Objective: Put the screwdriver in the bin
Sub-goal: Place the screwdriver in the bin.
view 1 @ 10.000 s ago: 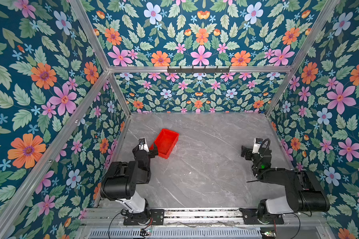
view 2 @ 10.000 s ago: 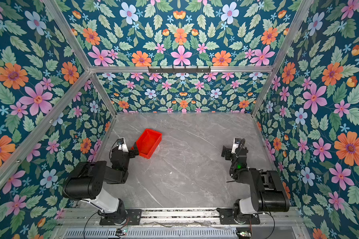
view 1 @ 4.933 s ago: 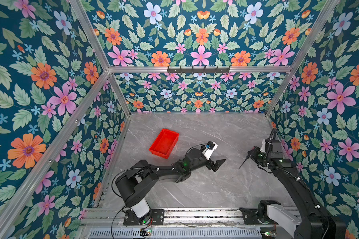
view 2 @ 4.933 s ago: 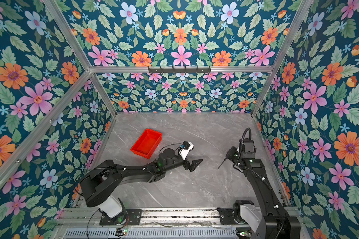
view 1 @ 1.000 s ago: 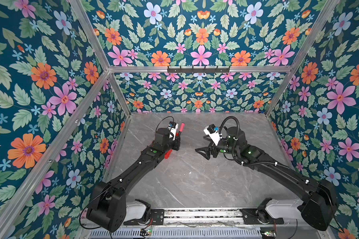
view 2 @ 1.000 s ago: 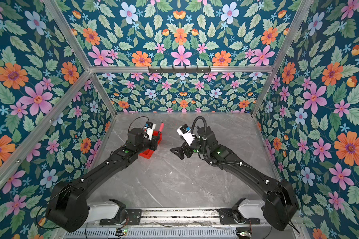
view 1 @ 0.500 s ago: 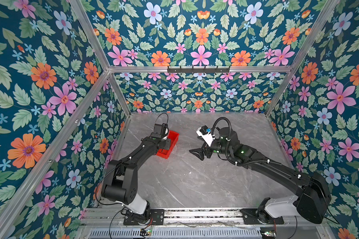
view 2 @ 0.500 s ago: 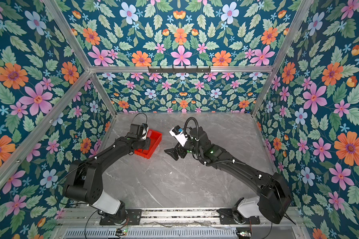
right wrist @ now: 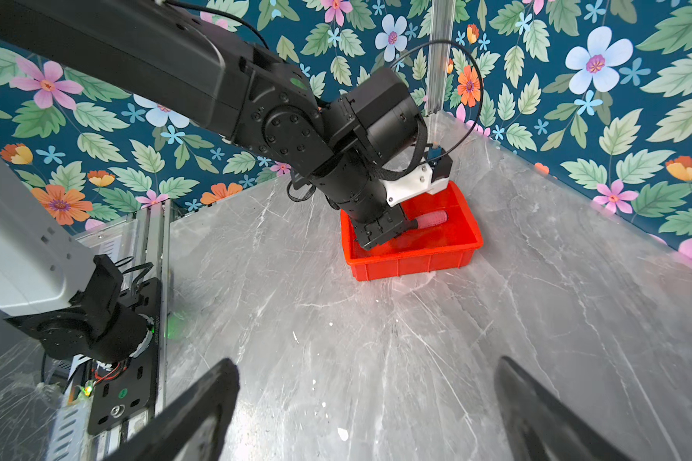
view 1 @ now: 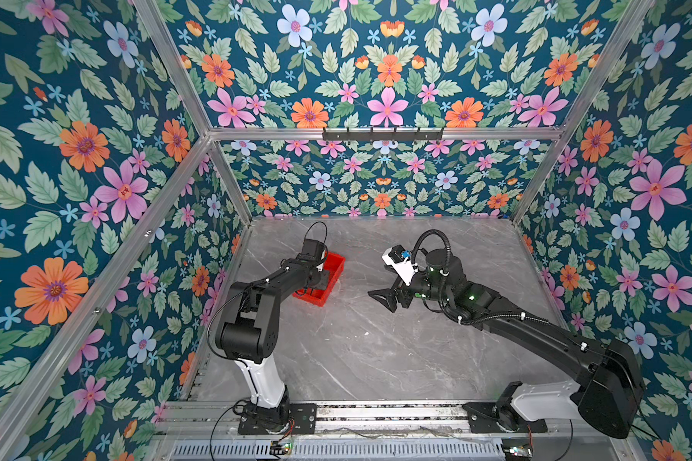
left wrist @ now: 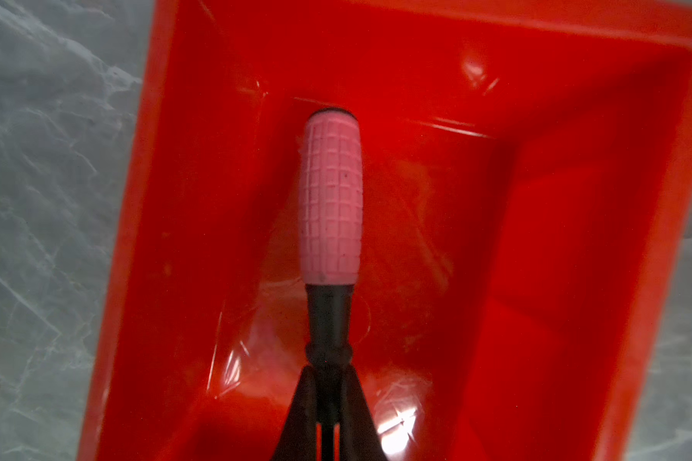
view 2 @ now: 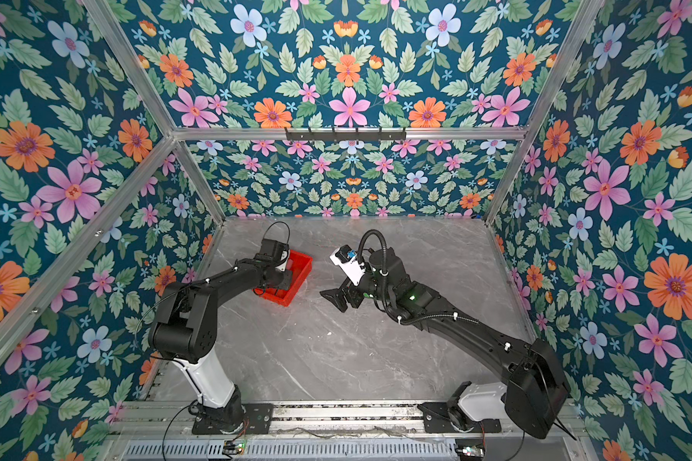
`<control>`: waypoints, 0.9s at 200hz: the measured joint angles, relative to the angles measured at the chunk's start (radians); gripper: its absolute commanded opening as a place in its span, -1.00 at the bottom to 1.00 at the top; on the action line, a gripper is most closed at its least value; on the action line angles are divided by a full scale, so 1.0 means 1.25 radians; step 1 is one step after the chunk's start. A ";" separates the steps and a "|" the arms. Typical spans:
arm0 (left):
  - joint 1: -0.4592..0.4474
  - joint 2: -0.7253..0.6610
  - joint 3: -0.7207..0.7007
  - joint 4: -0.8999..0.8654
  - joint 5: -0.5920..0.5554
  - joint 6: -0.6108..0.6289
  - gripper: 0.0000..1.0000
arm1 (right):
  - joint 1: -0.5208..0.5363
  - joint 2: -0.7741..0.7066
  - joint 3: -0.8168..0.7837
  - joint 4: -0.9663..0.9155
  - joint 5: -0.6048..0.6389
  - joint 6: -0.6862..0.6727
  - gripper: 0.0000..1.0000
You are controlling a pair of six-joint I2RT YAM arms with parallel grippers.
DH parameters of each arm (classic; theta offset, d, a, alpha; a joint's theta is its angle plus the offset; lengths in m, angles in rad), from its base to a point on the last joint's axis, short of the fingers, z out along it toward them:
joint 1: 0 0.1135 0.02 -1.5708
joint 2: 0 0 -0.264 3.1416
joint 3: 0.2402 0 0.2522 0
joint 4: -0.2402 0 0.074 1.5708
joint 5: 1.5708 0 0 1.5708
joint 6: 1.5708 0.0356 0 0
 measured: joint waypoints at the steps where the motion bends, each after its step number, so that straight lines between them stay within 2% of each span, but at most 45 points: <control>1: 0.000 0.001 0.000 0.000 0.000 0.000 -1.00 | 0.000 0.000 0.000 0.000 0.000 0.000 0.98; 39: 0.002 0.029 0.000 0.009 -0.002 0.002 -0.98 | 0.000 -0.007 -0.005 -0.005 0.018 -0.005 0.98; 51: 0.002 0.030 0.000 0.013 -0.002 0.002 -0.81 | 0.000 -0.009 -0.005 -0.005 0.020 -0.005 0.98; 94: 0.002 0.005 0.000 0.009 -0.007 0.002 0.03 | 0.000 -0.016 -0.008 -0.008 0.021 -0.005 0.99; 143: 0.002 -0.100 0.003 -0.001 -0.012 -0.005 0.46 | -0.003 -0.039 -0.030 -0.002 0.045 -0.005 0.98; 165: 0.001 -0.175 -0.014 0.012 -0.010 -0.008 0.76 | -0.021 -0.064 -0.060 0.021 0.054 0.009 0.98; 180: 0.001 -0.237 -0.050 0.037 -0.007 -0.014 0.80 | -0.051 -0.089 -0.094 0.045 0.074 0.032 0.98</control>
